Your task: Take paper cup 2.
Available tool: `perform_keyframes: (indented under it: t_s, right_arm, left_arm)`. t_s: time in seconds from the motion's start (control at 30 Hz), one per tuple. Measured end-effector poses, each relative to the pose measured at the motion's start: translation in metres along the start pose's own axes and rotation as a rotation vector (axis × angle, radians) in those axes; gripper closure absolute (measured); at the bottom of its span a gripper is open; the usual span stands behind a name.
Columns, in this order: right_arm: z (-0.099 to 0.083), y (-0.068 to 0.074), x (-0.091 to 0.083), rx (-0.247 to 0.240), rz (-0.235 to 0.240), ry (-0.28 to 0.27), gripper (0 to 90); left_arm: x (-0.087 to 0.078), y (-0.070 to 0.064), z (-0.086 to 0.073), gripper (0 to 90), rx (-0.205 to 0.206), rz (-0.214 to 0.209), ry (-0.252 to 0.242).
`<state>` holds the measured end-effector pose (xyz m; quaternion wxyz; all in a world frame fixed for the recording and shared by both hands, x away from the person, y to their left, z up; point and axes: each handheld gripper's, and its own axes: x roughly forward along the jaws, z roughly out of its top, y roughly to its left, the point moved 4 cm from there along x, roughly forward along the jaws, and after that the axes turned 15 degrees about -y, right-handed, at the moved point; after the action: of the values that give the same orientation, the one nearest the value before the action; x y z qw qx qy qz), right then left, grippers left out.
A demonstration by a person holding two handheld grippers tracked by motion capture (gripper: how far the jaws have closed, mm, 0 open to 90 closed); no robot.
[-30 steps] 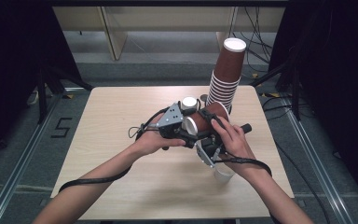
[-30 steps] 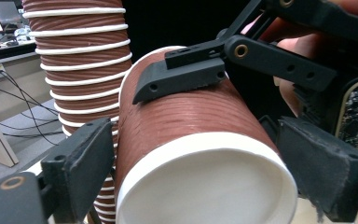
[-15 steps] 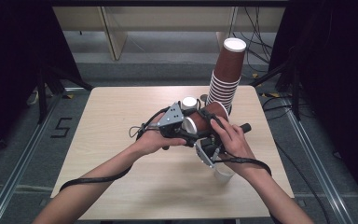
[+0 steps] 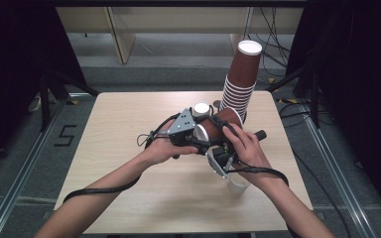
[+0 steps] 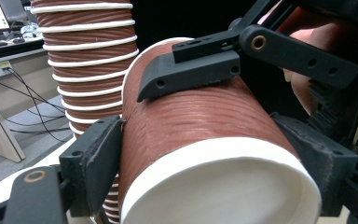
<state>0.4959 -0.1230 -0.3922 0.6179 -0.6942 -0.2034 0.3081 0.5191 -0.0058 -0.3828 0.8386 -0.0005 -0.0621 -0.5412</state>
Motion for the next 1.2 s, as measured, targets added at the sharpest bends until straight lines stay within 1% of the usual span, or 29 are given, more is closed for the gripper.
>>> perform_keyframes:
  t_s: [0.13, 0.33, 0.5, 0.57, 0.6, 0.63, 0.67, 0.73, 0.77, 0.8, 0.83, 0.87, 0.9, 0.97, 1.0, 1.03, 1.07, 1.1, 1.13, 1.17, 1.2]
  right_arm:
    - [0.0, 0.0, 0.0, -0.011, -0.002, -0.002, 17.3]
    - [0.0, 0.001, 0.0, -0.008, 0.001, 0.002, 15.1]
    - [0.0, 0.0, -0.002, -0.005, 0.008, 0.013, 9.3]
    - [0.0, 0.0, -0.001, -0.001, 0.003, 0.004, 6.2]
    - [0.0, -0.001, -0.002, -0.009, 0.012, 0.011, 4.6]
    - [0.0, -0.002, -0.002, -0.018, 0.009, 0.0, 3.9]
    - [0.0, -0.002, -0.003, -0.022, 0.012, 0.008, 3.2]
    - [0.001, -0.002, -0.002, -0.009, 0.002, -0.008, 2.1]
    - [0.001, -0.002, -0.003, -0.013, 0.004, -0.003, 2.0]
    - [0.001, -0.003, -0.003, -0.015, -0.003, -0.011, 1.9]
    - [0.002, -0.002, -0.003, -0.012, 0.0, -0.017, 1.8]
    - [0.002, -0.001, -0.004, 0.005, -0.005, -0.014, 1.9]
    - [0.002, 0.0, -0.005, 0.015, -0.001, -0.009, 1.9]
    - [0.002, -0.002, -0.006, -0.017, -0.003, -0.013, 2.0]
    - [0.002, -0.001, -0.007, 0.012, -0.015, -0.015, 2.0]
    - [0.001, 0.0, -0.008, 0.028, -0.015, -0.003, 2.1]
    - [0.001, -0.003, -0.008, -0.003, -0.023, -0.018, 2.2]
    - [0.001, -0.004, -0.009, -0.016, -0.015, -0.01, 2.4]
    - [0.0, -0.004, -0.009, -0.001, -0.021, -0.008, 2.4]
    - [0.0, -0.004, -0.009, 0.001, -0.024, -0.009, 2.6]
    - [0.001, -0.004, -0.009, 0.014, -0.031, -0.016, 2.8]
  left_arm:
    - [0.0, -0.001, 0.0, 19.1, 0.005, 0.0, 0.0]
    - [0.0, -0.002, -0.001, 19.6, 0.014, 0.003, 0.002]
    - [-0.001, 0.0, -0.001, 19.7, 0.014, 0.007, -0.001]
    - [-0.001, 0.0, 0.0, 19.7, 0.017, 0.012, -0.005]
    - [-0.001, 0.001, 0.0, 19.7, 0.017, 0.014, 0.002]
    - [-0.001, 0.001, 0.0, 19.7, 0.019, 0.016, 0.002]
    - [-0.001, 0.001, 0.0, 19.7, 0.019, 0.017, -0.002]
    - [-0.002, 0.002, -0.001, 19.7, 0.02, 0.019, 0.0]
    - [-0.002, 0.002, -0.001, 19.7, 0.02, 0.018, -0.004]
    - [-0.002, 0.003, -0.001, 19.7, 0.02, 0.022, -0.009]
    - [-0.003, 0.003, -0.001, 19.7, 0.022, 0.024, -0.012]
    - [-0.003, 0.004, -0.001, 19.7, 0.027, 0.026, -0.011]
    - [-0.004, 0.005, -0.001, 19.7, 0.02, 0.031, -0.017]
    - [-0.005, 0.006, -0.001, 19.7, 0.022, 0.037, -0.017]
    - [-0.006, 0.007, -0.001, 19.7, 0.023, 0.039, -0.017]
    - [-0.006, 0.008, -0.001, 19.7, 0.023, 0.044, -0.016]
    - [-0.007, 0.009, -0.002, 19.7, 0.022, 0.046, -0.015]
    - [-0.007, 0.009, -0.002, 19.7, 0.021, 0.05, -0.016]
    - [-0.008, 0.01, -0.001, 19.7, 0.02, 0.052, -0.018]
    - [-0.009, 0.011, -0.001, 19.7, 0.021, 0.055, -0.019]
    - [-0.009, 0.012, -0.001, 19.7, 0.022, 0.06, -0.022]
